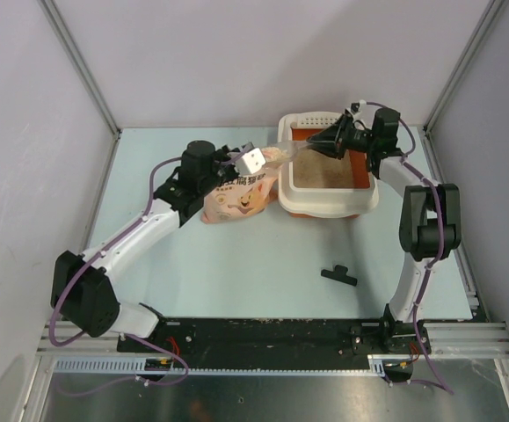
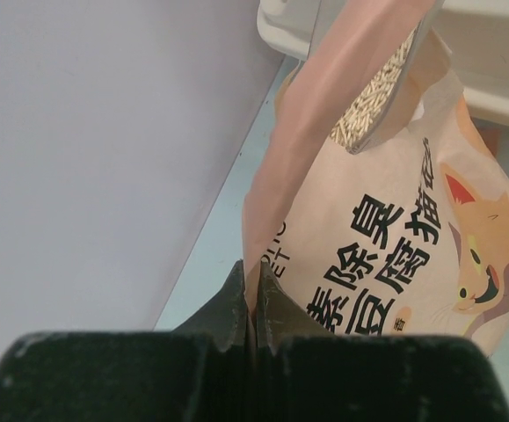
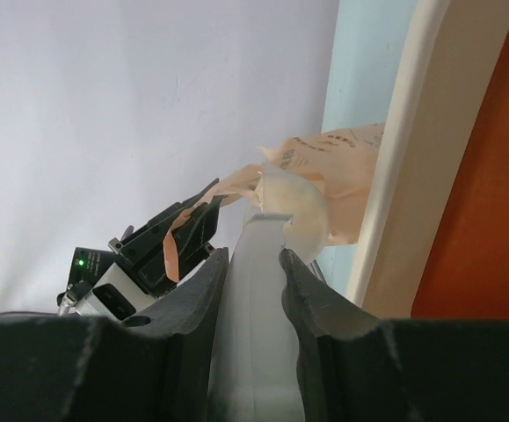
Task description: Fill the litter box with clean litter
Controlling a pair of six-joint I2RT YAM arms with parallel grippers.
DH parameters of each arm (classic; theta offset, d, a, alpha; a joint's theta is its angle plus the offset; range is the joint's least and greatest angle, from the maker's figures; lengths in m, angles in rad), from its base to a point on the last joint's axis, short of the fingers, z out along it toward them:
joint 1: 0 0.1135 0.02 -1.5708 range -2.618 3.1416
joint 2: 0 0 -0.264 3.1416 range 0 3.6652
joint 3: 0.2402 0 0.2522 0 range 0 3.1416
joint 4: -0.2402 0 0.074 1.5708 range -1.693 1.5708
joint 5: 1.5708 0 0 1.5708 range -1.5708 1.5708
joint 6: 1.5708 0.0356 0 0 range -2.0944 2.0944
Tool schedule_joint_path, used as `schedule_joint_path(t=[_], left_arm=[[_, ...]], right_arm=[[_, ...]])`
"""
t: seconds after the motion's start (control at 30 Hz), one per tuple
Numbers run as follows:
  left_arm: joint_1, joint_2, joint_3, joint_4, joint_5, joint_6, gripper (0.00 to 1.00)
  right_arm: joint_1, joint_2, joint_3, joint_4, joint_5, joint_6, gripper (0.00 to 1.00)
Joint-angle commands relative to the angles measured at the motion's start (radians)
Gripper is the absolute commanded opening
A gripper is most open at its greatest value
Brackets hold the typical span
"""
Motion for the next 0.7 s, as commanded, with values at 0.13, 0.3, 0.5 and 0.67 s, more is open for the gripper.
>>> schedule_joint_path(t=[0.13,0.3,0.5,0.67], left_arm=[[-0.014,0.024,0.127,0.177,0.012,0.035,0.0],[-0.014,0.032,0.14,0.18,0.015,0.044,0.0],[-0.014,0.052,0.171,0.18,0.006,0.053,0.0],[-0.018,0.066,0.188,0.18,0.0,0.055,0.0]], right_arm=[[-0.029,-0.083,-0.005,0.026,-0.032,0.005,0.0],[-0.052,-0.1,-0.007,0.018,-0.032,0.002,0.0],[-0.134,-0.111,-0.004,0.017,-0.038,0.008,0.0],[-0.223,-0.101,0.022,-0.048,-0.043,-0.031,0.0]])
